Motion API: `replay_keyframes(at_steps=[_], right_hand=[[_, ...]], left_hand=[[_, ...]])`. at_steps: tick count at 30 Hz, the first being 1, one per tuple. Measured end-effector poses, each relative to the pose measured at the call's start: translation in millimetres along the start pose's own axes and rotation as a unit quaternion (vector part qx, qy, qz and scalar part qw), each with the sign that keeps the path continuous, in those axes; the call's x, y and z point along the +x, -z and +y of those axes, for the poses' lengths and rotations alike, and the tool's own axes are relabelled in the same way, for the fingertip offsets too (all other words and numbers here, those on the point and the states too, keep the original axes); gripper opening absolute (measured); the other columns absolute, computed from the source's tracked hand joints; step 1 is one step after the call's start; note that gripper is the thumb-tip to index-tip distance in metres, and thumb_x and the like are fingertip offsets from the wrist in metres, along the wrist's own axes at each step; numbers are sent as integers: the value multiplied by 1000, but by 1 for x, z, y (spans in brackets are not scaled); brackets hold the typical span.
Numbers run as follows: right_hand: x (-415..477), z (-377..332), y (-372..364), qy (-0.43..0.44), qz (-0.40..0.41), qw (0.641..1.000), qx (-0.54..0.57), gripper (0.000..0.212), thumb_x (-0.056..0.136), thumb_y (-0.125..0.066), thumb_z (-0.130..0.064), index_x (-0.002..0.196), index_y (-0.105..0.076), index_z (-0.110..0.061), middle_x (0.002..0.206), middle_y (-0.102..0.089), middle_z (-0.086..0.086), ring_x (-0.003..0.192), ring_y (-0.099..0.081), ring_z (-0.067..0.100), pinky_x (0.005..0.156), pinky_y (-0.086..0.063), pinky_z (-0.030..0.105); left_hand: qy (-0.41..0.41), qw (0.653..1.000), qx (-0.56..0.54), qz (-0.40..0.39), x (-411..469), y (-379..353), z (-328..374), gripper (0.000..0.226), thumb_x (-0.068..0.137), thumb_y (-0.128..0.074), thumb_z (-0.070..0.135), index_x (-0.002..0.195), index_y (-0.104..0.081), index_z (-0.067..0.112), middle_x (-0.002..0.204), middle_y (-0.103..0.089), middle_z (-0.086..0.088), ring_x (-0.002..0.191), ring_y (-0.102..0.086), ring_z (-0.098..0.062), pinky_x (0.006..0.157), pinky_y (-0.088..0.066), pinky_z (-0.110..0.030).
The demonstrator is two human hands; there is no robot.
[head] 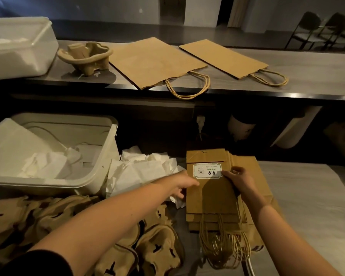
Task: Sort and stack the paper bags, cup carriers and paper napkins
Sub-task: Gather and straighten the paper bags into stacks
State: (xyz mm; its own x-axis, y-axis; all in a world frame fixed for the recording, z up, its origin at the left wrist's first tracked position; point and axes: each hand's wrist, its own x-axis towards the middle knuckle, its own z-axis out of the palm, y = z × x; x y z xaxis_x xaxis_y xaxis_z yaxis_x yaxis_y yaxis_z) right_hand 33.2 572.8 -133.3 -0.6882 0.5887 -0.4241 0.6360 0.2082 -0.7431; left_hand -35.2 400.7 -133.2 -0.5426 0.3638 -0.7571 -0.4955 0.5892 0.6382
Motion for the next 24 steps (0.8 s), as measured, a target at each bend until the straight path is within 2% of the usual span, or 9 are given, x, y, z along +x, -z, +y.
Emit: replay_keyframes(at_steps=[3, 6, 9, 10, 12, 14, 16, 19, 24], right_hand=[[-4, 0, 0, 4, -1, 1000, 30, 54, 85, -67, -28, 132, -46, -13, 126, -55, 16, 91, -55, 25, 54, -47, 28], [-9, 2, 1, -1, -7, 998, 61, 49, 87, -65, -25, 132, -48, -16, 126, -54, 18, 89, -55, 24, 54, -46, 27], [-13, 2, 2, -6, -15, 995, 95, 45, 89, -62, -21, 132, -49, -15, 127, -53, 17, 88, -54, 23, 56, -46, 26], [-13, 3, 3, -9, -16, 995, 102, 45, 90, -61, -20, 132, -49, -14, 127, -53, 17, 88, -54, 23, 56, -45, 25], [-13, 4, 5, -24, -25, 990, 137, 45, 90, -60, -17, 133, -48, -12, 124, -56, 17, 85, -56, 21, 58, -46, 25], [-13, 2, 6, -45, -33, 983, 178, 46, 90, -61, -15, 133, -48, -12, 121, -58, 16, 84, -56, 21, 63, -49, 29], [-14, 1, 5, -57, -31, 976, 207, 47, 90, -61, -15, 134, -47, -15, 120, -58, 14, 83, -57, 21, 64, -50, 34], [-16, -4, 7, -40, -28, 975, 216, 44, 91, -59, -14, 133, -47, -18, 116, -60, 11, 79, -58, 17, 61, -49, 33], [-19, -13, 20, -4, -37, 980, 194, 39, 91, -58, -15, 129, -49, -18, 97, -60, 4, 80, -59, 15, 69, -50, 29]], left_hand=[[16, 1000, -7, 17, -1, 2, 0, 53, 90, -61, 17, 137, -38, 10, 141, -42, -7, 132, -38, -31, 106, -36, -46], [11, 1000, 3, 9, -3, 0, 2, 38, 94, -55, 17, 129, -45, 5, 119, -52, -5, 117, -48, -28, 80, -40, -32], [1, 1000, 20, -4, -6, -1, 2, 35, 95, -52, 15, 129, -48, 8, 120, -56, -11, 100, -52, -23, 66, -41, -29], [-2, 1000, 19, -2, -8, -1, 3, 35, 95, -51, 15, 129, -48, 9, 121, -56, -10, 100, -52, -22, 68, -43, -29], [-1, 1000, 22, 0, -9, -3, 4, 36, 95, -52, 14, 131, -47, 10, 128, -53, -8, 112, -51, -25, 81, -43, -32], [-8, 999, 34, 2, -11, -7, 4, 40, 94, -53, 15, 133, -44, 11, 134, -51, -9, 122, -47, -27, 93, -40, -36], [-14, 999, 46, 1, -16, -13, 6, 44, 94, -53, 15, 136, -41, 11, 137, -48, -9, 125, -45, -27, 99, -39, -39], [-20, 998, 53, 9, -18, -18, 6, 50, 94, -53, 18, 141, -36, 13, 145, -41, -7, 132, -39, -27, 104, -36, -41], [-34, 999, 20, 35, -21, -18, 10, 56, 96, -51, 21, 145, -26, 10, 152, -29, -7, 139, -27, -27, 109, -30, -44]])
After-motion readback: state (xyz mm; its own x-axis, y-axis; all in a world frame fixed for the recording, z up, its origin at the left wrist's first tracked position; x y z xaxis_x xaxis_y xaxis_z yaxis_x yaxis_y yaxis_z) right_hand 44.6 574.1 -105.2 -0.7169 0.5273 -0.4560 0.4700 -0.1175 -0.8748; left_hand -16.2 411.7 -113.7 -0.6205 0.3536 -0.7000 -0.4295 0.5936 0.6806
